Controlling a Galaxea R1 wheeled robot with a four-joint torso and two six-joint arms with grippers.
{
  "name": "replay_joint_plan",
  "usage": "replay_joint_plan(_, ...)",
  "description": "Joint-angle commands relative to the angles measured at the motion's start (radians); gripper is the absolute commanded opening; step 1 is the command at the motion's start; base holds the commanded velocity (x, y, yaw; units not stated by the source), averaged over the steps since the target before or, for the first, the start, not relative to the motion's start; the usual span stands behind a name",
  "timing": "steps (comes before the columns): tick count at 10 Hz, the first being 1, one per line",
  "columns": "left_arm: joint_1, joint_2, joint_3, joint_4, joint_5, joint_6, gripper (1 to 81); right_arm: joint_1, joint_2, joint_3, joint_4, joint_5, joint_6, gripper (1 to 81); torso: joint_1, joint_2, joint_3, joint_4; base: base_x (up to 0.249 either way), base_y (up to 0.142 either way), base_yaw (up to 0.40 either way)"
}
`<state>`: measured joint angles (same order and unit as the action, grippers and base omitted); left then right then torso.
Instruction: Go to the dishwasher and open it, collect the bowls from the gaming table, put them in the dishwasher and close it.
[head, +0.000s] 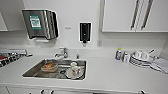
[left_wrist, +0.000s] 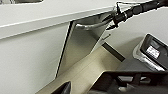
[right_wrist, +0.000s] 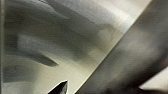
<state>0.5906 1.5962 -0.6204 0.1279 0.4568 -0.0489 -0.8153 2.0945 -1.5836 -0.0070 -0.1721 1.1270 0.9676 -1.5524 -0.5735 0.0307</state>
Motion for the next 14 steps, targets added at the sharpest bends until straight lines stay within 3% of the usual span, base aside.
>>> replay_joint_plan(1, -0.090, -0.022, 0.025, 0.001, 0.019, 0.008, 81.1, 0.029, -0.054, -0.012, -0.067, -0.147, -0.006, 81.1, 0.000, 0.000, 0.000, 0.000, 0.000, 0.000, 0.000)
replay_joint_plan(3, -0.088, -0.025, 0.025, 0.001, 0.019, 0.008, 81.1, 0.020, -0.067, 0.019, -0.097, -0.150, -0.032, 81.1, 0.000, 0.000, 0.000, 0.000, 0.000, 0.000, 0.000)
replay_joint_plan(8, -0.088, -0.027, 0.028, -0.001, 0.017, 0.020, 81.1, -0.052, -0.106, 0.031, -0.099, -0.167, -0.170, 81.1, 0.000, 0.000, 0.000, 0.000, 0.000, 0.000, 0.000)
replay_joint_plan(14, -0.085, -0.027, 0.025, -0.004, 0.017, 0.017, 81.1, -0.114, -0.075, 0.022, -0.105, -0.158, -0.214, 81.1, 0.000, 0.000, 0.000, 0.000, 0.000, 0.000, 0.000)
